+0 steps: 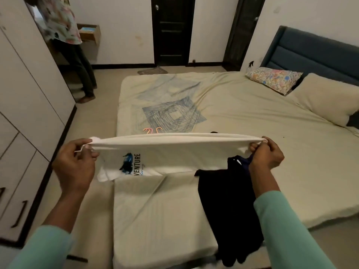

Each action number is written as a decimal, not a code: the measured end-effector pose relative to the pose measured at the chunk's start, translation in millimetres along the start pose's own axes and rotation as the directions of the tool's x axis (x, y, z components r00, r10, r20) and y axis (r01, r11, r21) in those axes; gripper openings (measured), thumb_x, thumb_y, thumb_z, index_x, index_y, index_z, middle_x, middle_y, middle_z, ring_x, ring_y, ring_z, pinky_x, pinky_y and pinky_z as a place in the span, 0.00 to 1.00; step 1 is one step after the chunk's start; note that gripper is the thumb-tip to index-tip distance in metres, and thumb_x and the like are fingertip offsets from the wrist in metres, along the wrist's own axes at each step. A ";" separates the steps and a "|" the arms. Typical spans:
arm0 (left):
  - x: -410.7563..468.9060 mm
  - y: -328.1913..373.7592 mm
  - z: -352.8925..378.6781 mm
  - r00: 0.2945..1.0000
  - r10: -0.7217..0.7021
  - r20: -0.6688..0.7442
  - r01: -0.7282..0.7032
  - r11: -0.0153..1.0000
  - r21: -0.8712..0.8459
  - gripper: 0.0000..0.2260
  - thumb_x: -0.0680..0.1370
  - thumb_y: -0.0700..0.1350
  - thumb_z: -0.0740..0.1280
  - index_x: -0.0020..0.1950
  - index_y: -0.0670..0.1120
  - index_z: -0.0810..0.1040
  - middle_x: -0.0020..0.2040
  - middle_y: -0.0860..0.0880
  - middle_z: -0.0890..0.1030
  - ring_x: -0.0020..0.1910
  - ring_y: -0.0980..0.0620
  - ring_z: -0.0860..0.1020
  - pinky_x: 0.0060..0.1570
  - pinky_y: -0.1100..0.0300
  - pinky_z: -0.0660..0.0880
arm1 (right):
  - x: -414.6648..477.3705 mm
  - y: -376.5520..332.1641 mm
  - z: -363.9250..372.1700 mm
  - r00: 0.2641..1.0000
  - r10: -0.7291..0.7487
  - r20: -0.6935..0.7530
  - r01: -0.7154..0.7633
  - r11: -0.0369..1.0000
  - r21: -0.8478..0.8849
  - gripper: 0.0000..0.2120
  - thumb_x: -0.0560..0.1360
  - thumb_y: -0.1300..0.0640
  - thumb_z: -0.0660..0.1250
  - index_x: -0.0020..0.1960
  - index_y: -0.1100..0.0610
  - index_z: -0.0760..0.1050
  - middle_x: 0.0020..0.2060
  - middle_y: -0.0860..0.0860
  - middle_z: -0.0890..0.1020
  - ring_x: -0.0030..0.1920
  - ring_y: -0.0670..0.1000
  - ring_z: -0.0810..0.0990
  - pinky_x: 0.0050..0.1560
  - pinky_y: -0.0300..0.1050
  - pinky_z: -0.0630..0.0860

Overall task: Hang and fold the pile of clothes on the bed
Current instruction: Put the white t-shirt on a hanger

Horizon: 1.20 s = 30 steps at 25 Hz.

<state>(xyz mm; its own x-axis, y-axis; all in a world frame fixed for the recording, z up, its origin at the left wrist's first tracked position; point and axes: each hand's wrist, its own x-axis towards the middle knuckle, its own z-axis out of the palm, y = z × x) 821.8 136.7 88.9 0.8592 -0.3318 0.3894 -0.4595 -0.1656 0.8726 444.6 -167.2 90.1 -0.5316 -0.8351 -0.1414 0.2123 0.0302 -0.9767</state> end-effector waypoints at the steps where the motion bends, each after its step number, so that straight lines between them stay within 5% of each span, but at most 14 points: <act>1: -6.6 10.9 -10.7 0.999 0.022 0.024 -0.022 1.000 -0.004 0.10 0.82 0.41 0.66 0.53 0.55 0.83 0.51 0.44 0.85 0.41 0.50 0.86 0.47 0.52 0.85 | -3.8 -12.0 -10.9 0.999 0.035 -0.029 -0.034 0.999 0.035 0.12 0.79 0.66 0.63 0.48 0.55 0.84 0.39 0.55 0.85 0.26 0.47 0.82 0.36 0.41 0.83; 6: -47.4 55.8 -48.4 0.989 0.149 0.016 -0.148 0.988 -0.052 0.09 0.82 0.39 0.66 0.55 0.50 0.83 0.50 0.48 0.83 0.40 0.57 0.82 0.46 0.60 0.82 | -24.4 -43.7 -56.6 0.994 0.041 -0.101 -0.023 0.986 0.166 0.16 0.73 0.68 0.60 0.43 0.54 0.84 0.44 0.58 0.86 0.27 0.52 0.82 0.38 0.48 0.85; 10: -77.9 53.8 -64.8 0.987 0.091 0.131 -0.075 0.990 -0.120 0.09 0.81 0.36 0.67 0.54 0.46 0.85 0.44 0.46 0.84 0.35 0.51 0.80 0.39 0.65 0.79 | -17.6 -34.6 -81.7 0.979 0.066 -0.193 -0.043 0.991 0.124 0.16 0.64 0.62 0.58 0.37 0.49 0.84 0.40 0.47 0.86 0.44 0.57 0.86 0.55 0.58 0.82; 13: -97.4 30.1 -69.5 0.970 -0.053 0.239 0.082 0.990 -0.113 0.10 0.79 0.32 0.67 0.49 0.45 0.85 0.40 0.45 0.83 0.31 0.56 0.77 0.32 0.65 0.76 | -19.1 -21.5 -91.5 0.976 0.151 -0.157 -0.151 0.988 0.012 0.18 0.68 0.63 0.57 0.38 0.49 0.84 0.41 0.44 0.83 0.47 0.52 0.83 0.52 0.50 0.81; 17: -110.4 -36.7 -54.5 0.856 -0.331 0.398 0.316 0.943 0.105 0.13 0.77 0.33 0.68 0.44 0.48 0.87 0.35 0.45 0.83 0.32 0.49 0.77 0.35 0.59 0.75 | -19.1 38.9 -96.9 0.979 0.165 -0.118 -0.186 0.961 -0.206 0.18 0.72 0.65 0.60 0.49 0.49 0.84 0.46 0.45 0.82 0.51 0.53 0.81 0.58 0.46 0.78; 20: -106.5 -80.0 -24.4 0.774 -0.466 0.429 0.379 0.883 0.277 0.12 0.78 0.35 0.68 0.44 0.50 0.87 0.38 0.45 0.85 0.35 0.44 0.81 0.39 0.54 0.80 | -1.0 104.9 -88.3 0.979 0.144 -0.147 -0.189 0.908 -0.375 0.16 0.70 0.65 0.62 0.44 0.46 0.81 0.51 0.51 0.84 0.54 0.57 0.83 0.60 0.52 0.81; 25: -57.5 -161.6 76.3 0.739 -0.471 0.482 0.229 0.848 0.477 0.08 0.78 0.41 0.68 0.46 0.53 0.84 0.43 0.49 0.85 0.41 0.45 0.84 0.48 0.46 0.84 | 46.8 200.0 -33.5 0.978 0.193 -0.083 -0.204 0.783 -0.588 0.16 0.72 0.67 0.62 0.45 0.48 0.82 0.51 0.53 0.86 0.54 0.57 0.84 0.62 0.52 0.80; 30: -25.8 -249.8 193.2 0.704 -0.532 0.470 0.127 0.745 0.654 0.09 0.79 0.38 0.66 0.52 0.47 0.85 0.51 0.44 0.85 0.53 0.39 0.81 0.56 0.51 0.77 | 111.7 294.1 22.5 0.984 0.172 -0.051 -0.158 0.698 -0.698 0.16 0.67 0.65 0.66 0.36 0.44 0.83 0.40 0.44 0.86 0.45 0.50 0.86 0.56 0.49 0.83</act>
<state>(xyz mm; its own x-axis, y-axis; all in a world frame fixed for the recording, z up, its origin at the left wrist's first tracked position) 871.0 7.2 -196.1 0.7441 -0.5817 -0.3285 -0.3808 -0.7734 0.5068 466.1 -264.1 -209.2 -0.5287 -0.7881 -0.3152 -0.3400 0.5368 -0.7722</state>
